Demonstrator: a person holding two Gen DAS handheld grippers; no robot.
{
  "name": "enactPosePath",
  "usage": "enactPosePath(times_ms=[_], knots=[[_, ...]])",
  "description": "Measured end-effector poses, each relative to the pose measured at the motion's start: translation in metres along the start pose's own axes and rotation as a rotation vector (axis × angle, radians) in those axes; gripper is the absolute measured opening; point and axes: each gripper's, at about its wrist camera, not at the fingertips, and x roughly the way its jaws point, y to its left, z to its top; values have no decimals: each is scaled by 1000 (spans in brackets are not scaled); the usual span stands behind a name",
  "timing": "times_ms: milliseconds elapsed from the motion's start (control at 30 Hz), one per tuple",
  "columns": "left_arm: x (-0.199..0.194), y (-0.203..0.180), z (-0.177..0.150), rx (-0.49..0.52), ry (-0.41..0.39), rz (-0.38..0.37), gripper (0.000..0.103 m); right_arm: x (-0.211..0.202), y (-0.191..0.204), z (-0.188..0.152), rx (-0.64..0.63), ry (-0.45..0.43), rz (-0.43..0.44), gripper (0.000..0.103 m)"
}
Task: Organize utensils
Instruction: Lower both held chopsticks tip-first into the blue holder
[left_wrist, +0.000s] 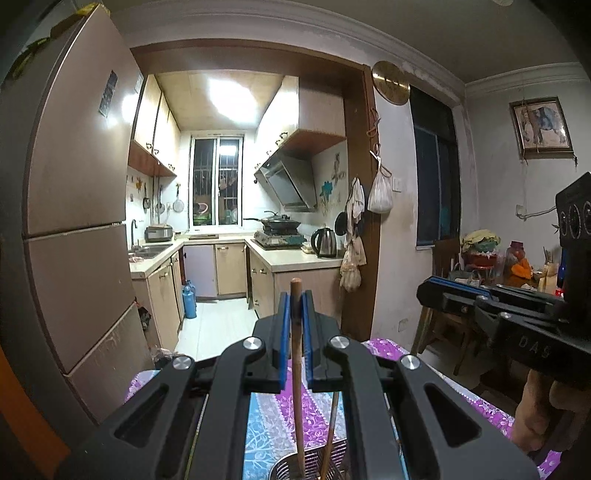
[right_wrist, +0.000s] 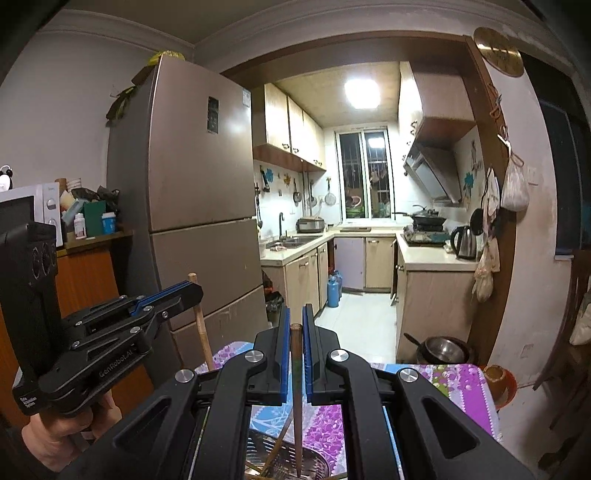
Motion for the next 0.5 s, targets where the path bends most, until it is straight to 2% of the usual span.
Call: enactPosePath(times_ms=[500], knots=[[26, 5, -29, -16, 60, -8, 5, 21, -4, -27, 18, 44, 11, 8]])
